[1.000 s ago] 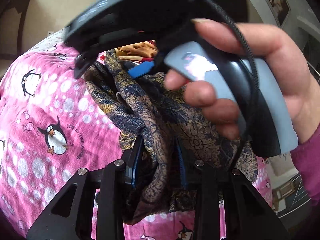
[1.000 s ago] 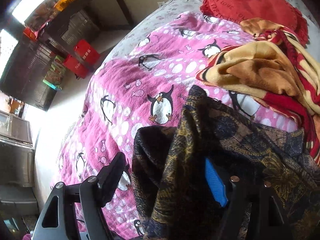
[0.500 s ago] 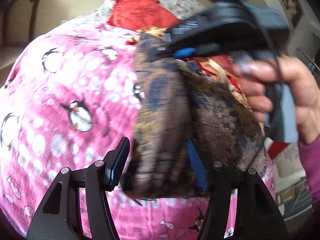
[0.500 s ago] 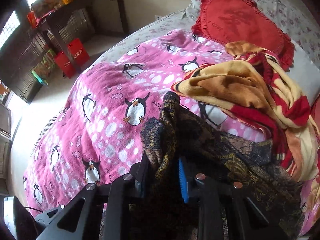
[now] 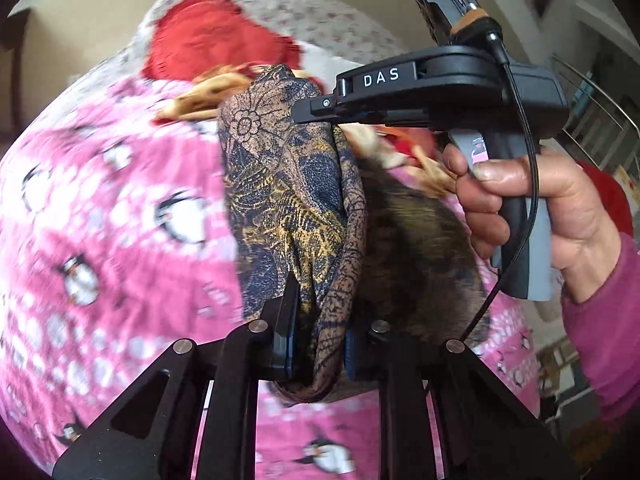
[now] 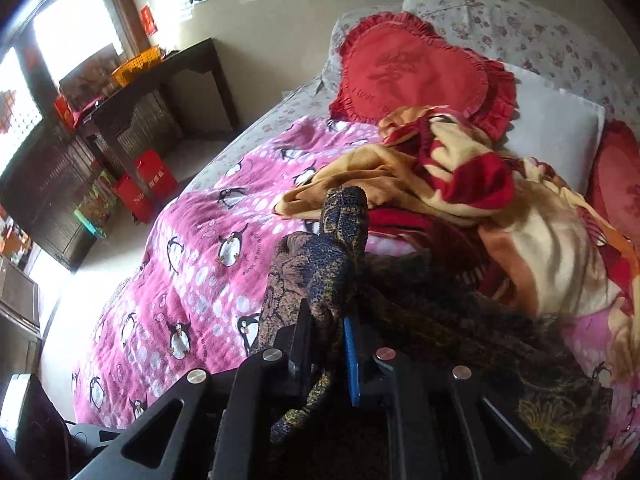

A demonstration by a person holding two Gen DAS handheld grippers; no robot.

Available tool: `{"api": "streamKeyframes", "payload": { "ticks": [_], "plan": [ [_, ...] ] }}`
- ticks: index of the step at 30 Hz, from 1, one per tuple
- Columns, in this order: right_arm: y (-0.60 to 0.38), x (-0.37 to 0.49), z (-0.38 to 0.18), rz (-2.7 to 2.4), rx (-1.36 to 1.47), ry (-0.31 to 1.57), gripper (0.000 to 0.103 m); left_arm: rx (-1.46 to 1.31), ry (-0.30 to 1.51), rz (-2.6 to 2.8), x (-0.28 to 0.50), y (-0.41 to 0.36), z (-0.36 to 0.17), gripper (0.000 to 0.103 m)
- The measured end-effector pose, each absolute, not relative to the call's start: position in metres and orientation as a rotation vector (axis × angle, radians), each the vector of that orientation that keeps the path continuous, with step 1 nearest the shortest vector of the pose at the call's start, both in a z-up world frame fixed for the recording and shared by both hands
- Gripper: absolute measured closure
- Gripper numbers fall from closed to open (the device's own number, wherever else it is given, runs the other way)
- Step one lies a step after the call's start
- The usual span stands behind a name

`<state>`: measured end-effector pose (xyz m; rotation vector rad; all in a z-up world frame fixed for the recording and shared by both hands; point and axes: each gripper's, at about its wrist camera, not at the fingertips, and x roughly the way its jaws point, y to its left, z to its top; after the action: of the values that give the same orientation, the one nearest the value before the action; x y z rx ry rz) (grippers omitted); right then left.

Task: Fold small clothes

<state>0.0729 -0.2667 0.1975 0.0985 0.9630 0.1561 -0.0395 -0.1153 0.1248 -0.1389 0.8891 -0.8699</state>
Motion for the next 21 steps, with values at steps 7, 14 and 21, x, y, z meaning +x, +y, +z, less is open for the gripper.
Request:
{"api": "streamKeyframes", "payload": {
  "ticks": [7,14,21],
  "plan": [
    [-0.350,0.015,0.221,0.047,0.167,0.908,0.091,-0.041,0.867,-1.016,-0.068,-0.196,0.152,0.087],
    [-0.434,-0.038,0.215,-0.083,0.232,0.915,0.091,0.075,0.905,-1.113,-0.097,-0.282,0.145,0.087],
    [-0.493,-0.071,0.181,-0.187,0.304,0.945,0.092,0.160,0.939,-1.118,-0.121,-0.336,0.126,0.087]
  ]
}}
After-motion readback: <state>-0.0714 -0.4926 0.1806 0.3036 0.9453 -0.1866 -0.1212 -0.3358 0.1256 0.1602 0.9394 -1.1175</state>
